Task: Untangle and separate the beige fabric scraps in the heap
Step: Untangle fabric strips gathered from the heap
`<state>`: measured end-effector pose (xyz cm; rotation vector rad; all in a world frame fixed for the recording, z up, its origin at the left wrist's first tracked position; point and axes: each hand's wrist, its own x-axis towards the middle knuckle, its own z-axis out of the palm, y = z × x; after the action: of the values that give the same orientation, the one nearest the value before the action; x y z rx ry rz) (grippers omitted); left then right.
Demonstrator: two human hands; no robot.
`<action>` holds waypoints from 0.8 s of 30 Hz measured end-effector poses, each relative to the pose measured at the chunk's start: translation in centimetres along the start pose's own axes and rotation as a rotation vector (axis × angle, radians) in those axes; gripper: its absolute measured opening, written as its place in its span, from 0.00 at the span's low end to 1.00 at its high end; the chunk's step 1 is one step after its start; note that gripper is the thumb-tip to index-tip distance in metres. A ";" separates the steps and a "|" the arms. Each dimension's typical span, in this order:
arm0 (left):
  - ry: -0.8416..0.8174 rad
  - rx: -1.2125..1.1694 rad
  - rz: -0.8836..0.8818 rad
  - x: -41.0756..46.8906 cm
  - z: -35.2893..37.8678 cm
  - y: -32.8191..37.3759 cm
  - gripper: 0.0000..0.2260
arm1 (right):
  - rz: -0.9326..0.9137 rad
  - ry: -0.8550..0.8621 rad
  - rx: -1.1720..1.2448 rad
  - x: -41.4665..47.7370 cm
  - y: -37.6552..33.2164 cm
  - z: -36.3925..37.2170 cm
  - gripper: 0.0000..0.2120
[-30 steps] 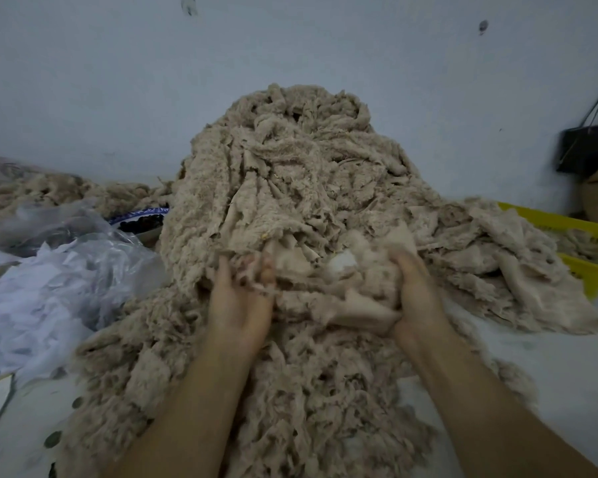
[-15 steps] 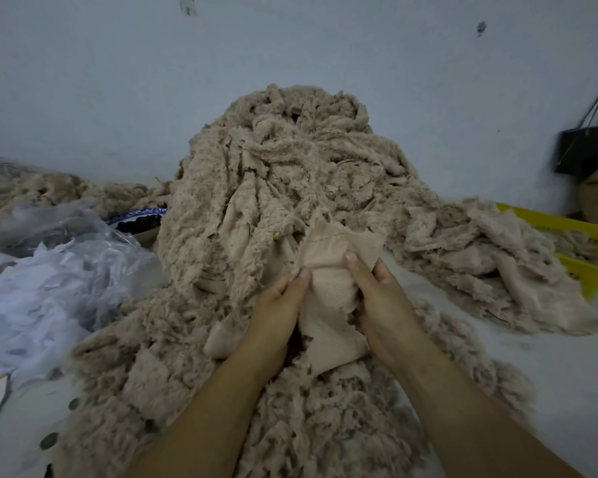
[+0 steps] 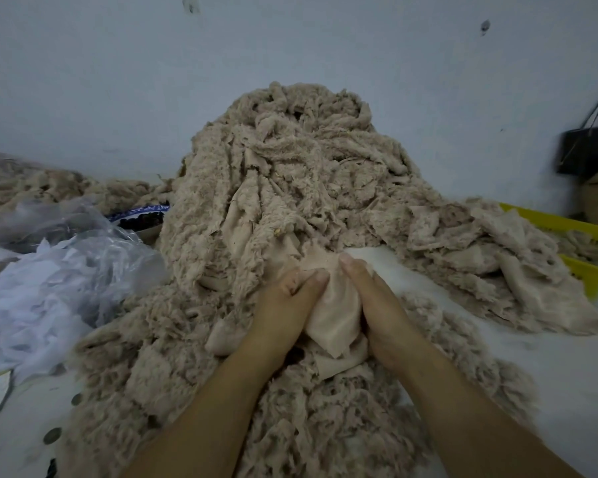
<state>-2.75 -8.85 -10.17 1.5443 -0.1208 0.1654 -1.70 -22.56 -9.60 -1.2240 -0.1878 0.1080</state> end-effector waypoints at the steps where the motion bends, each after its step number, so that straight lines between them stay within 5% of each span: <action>1: -0.024 0.069 0.017 -0.2 0.2 0.0 0.11 | -0.009 -0.019 -0.009 -0.1 -0.1 0.0 0.31; 5: -0.133 0.135 0.019 -0.7 0.4 0.3 0.16 | -0.078 0.031 -0.109 0.2 0.2 0.1 0.05; 12: 0.127 -0.306 -0.092 0.0 -0.6 1.5 0.16 | -0.116 0.550 0.042 1.7 -0.4 -2.9 0.08; 15: 0.245 -0.534 -0.165 0.8 -1.7 1.4 0.13 | -0.094 0.459 -0.075 1.6 0.4 -1.8 0.07; 18: 0.198 -0.768 -0.284 0.9 -2.4 1.1 0.21 | -0.180 0.330 -0.335 1.0 0.8 -0.5 0.14; 21: 0.141 -0.940 -0.271 1.2 -3.0 0.9 0.27 | -0.318 0.148 -0.526 0.0 0.1 0.1 0.24; 24: 0.137 -1.037 -0.216 1.6 -3.2 0.6 0.27 | -0.216 -0.104 -0.611 -0.4 1.0 0.3 0.22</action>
<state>-1.37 -5.55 -9.41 0.5018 0.0692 0.0194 -2.13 -22.01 -10.52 -1.7972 -0.4657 -0.0829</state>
